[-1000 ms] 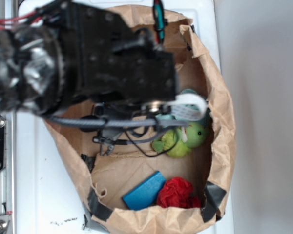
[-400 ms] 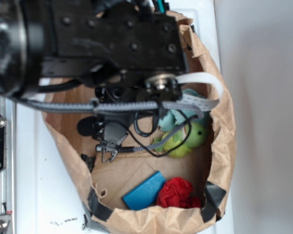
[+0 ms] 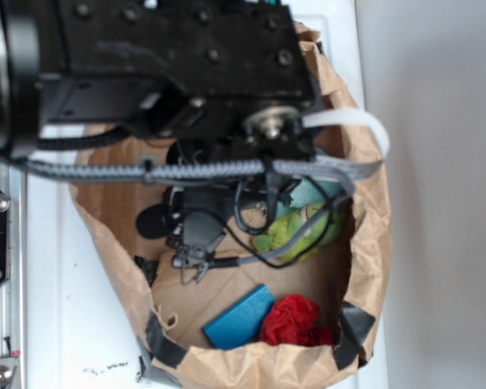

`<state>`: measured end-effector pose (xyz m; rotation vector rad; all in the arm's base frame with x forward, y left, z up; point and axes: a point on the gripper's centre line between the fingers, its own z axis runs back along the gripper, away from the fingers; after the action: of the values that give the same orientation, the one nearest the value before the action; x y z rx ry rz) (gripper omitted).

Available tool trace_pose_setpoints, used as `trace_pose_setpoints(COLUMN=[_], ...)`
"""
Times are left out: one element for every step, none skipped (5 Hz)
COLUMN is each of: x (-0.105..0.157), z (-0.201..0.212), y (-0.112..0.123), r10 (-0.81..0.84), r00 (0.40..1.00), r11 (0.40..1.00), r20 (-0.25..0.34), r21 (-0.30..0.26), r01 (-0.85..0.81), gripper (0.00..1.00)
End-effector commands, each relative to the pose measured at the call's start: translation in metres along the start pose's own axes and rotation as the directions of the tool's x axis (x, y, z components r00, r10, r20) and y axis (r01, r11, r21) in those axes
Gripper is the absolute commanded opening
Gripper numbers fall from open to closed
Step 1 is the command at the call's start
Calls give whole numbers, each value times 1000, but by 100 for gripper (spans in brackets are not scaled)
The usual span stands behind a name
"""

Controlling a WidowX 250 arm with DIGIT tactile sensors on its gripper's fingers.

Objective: Grab the green sponge.

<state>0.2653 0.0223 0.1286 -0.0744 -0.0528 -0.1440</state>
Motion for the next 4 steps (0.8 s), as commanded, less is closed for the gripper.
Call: trace_pose_setpoints(x=[19,17,16,16], z=[26,30,35,36], y=[1,0,0,0], r10=[39,34,45,45], r00=[995,994,993,991], r11=[999,999,999,999], r20=[95,99,111,125], r21=[27,32,20,22], r01=[-42,-38,-47,-48], gripper=[0,0,0,0])
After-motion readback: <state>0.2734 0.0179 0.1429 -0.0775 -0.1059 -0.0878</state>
